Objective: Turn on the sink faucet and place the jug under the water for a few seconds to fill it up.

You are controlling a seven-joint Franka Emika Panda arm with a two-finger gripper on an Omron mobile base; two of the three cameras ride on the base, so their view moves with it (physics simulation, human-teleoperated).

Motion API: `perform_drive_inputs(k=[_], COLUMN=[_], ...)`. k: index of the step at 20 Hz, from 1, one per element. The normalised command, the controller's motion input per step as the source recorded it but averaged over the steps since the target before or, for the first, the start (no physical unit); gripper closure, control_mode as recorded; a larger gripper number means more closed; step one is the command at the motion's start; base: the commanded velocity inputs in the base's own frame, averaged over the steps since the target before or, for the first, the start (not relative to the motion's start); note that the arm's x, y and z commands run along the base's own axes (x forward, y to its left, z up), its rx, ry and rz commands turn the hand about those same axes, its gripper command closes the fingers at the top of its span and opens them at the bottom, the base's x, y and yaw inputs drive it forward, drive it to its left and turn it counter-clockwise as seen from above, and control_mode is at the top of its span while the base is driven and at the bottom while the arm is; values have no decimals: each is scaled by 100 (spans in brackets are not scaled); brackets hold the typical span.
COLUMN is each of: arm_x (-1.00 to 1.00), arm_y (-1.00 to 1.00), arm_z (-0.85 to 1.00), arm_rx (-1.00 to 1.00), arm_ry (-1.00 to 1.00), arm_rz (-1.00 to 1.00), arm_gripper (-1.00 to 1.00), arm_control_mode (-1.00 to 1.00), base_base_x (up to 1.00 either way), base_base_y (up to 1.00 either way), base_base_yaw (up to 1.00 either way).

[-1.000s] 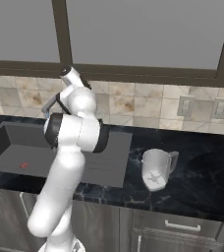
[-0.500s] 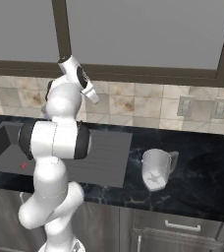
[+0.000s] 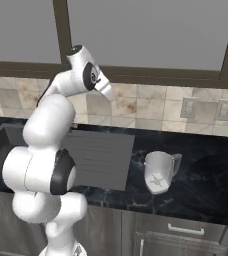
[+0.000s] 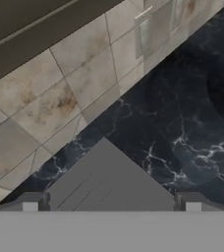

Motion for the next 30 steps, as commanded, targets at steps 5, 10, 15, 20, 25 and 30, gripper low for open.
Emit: perform_drive_inputs(k=[5, 10, 15, 20, 25, 30], arm_x=[-86, -83, -78, -59, -43, -29], arm_y=[-85, -92, -99, -89, -88, -85], arm_z=[73, 24, -29, -38, -27, -18], arm_rx=[0, 0, 0, -2, -1, -2], arm_ry=[-3, -8, -16, -20, -31, -34], arm_rz=[5, 12, 20, 28, 32, 31], arm_gripper=[-100, -100, -100, -100, -100, -100], arm_control_mode=[-100, -100, -100, -100, -100, -100], base_base_x=[0, 0, 0, 0, 0, 0], base_base_y=[0, 0, 0, 0, 0, 0], base_base_yaw=[0, 0, 0, 0, 0, 0])
